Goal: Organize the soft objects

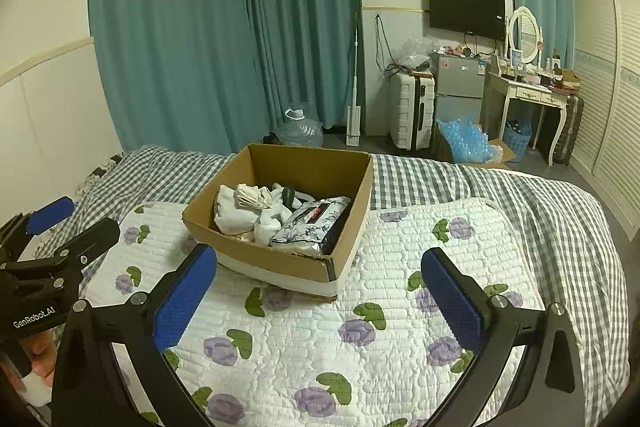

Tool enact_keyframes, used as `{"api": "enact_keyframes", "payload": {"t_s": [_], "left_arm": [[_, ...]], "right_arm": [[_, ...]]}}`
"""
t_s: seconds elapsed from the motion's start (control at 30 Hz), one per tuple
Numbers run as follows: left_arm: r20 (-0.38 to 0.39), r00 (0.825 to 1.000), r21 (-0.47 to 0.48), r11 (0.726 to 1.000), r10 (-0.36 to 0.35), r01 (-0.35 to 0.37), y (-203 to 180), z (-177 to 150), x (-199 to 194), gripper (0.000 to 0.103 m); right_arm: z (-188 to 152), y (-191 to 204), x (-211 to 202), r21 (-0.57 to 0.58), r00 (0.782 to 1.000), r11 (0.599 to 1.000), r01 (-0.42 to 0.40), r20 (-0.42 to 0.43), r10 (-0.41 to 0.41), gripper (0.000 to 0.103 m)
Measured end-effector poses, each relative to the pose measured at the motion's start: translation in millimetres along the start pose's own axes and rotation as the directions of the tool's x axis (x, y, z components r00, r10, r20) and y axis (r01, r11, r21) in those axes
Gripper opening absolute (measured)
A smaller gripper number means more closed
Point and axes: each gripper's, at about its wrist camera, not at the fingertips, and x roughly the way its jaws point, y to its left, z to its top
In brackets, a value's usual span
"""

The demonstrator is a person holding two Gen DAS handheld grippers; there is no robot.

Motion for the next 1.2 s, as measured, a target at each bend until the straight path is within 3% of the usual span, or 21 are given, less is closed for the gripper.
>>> {"api": "enact_keyframes", "payload": {"t_s": [1.2], "left_arm": [[-0.002,1.0,-0.002,1.0,0.008,-0.008,3.6,0.2,0.6,0.095]], "right_arm": [[-4.1,0.2,3.9,0.009,1.0,1.0,0.0,-0.007,0.0,0.103]]}}
